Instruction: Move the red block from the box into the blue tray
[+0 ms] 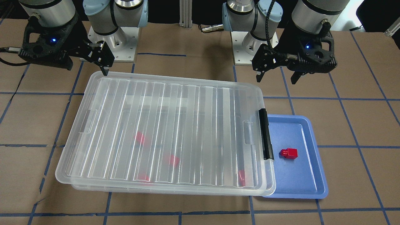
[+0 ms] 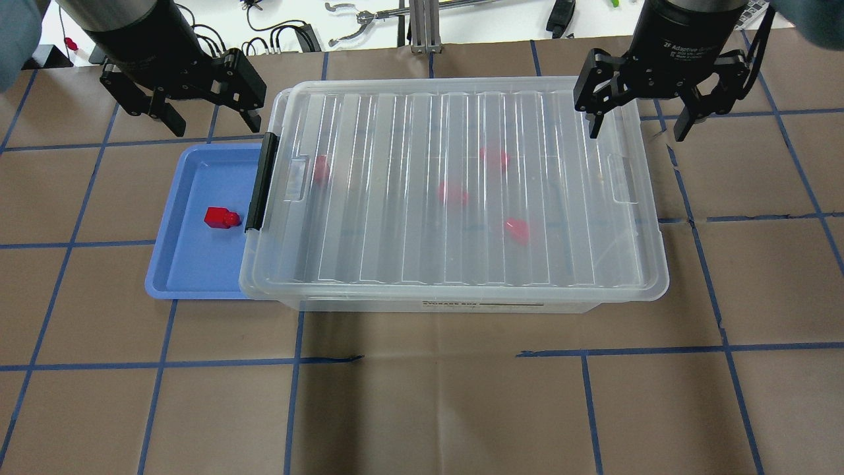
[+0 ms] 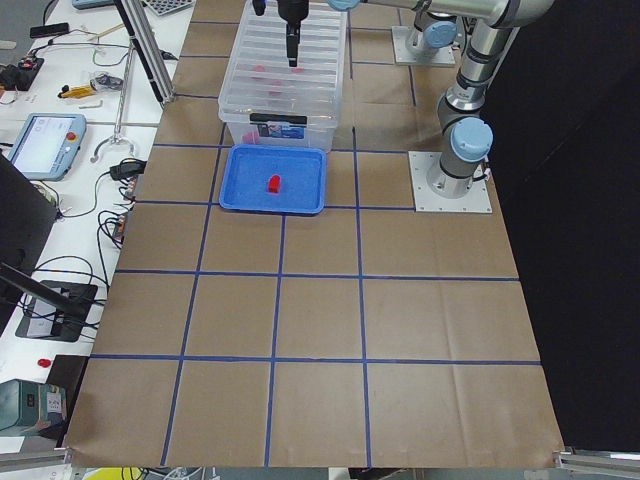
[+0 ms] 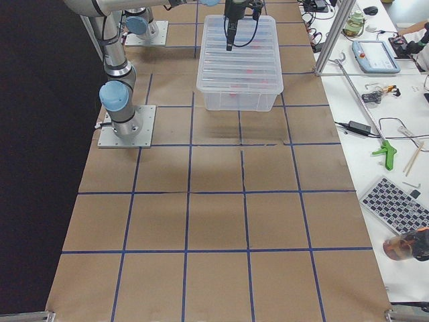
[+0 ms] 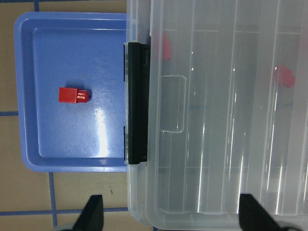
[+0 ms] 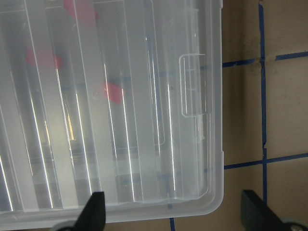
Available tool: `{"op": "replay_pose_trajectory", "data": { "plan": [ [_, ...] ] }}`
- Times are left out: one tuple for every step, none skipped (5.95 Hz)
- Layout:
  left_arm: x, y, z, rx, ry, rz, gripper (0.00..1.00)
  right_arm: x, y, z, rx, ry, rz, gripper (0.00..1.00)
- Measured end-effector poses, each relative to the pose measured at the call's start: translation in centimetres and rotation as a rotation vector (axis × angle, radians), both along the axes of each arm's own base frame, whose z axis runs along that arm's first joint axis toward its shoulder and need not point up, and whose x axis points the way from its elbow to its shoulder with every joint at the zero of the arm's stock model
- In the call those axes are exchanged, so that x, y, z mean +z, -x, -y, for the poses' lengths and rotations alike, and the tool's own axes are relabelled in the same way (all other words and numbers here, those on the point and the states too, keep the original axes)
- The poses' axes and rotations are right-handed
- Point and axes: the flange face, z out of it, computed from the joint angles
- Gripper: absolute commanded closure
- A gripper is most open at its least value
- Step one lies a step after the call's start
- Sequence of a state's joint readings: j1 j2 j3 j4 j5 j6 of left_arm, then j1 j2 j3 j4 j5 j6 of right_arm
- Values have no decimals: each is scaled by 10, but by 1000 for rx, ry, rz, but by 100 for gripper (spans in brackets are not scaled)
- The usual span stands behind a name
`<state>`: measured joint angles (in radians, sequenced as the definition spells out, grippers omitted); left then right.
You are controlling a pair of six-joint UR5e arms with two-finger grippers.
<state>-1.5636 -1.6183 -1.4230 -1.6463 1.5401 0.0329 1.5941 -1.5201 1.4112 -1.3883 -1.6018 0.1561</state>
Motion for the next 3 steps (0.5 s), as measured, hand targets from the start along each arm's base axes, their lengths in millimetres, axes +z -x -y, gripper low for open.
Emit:
{"op": "replay_pose_trajectory", "data": {
  "plan": [
    [1,0,-1,-9,2,0,2,0,-1,0,2,0,0,0],
    [1,0,-1,-13,1,0,2,0,-2,-1,3,0,-1,0],
    [0,0,-1,-14,1,-2,2,0,-2,-1,4,0,0,0]
  ]
}}
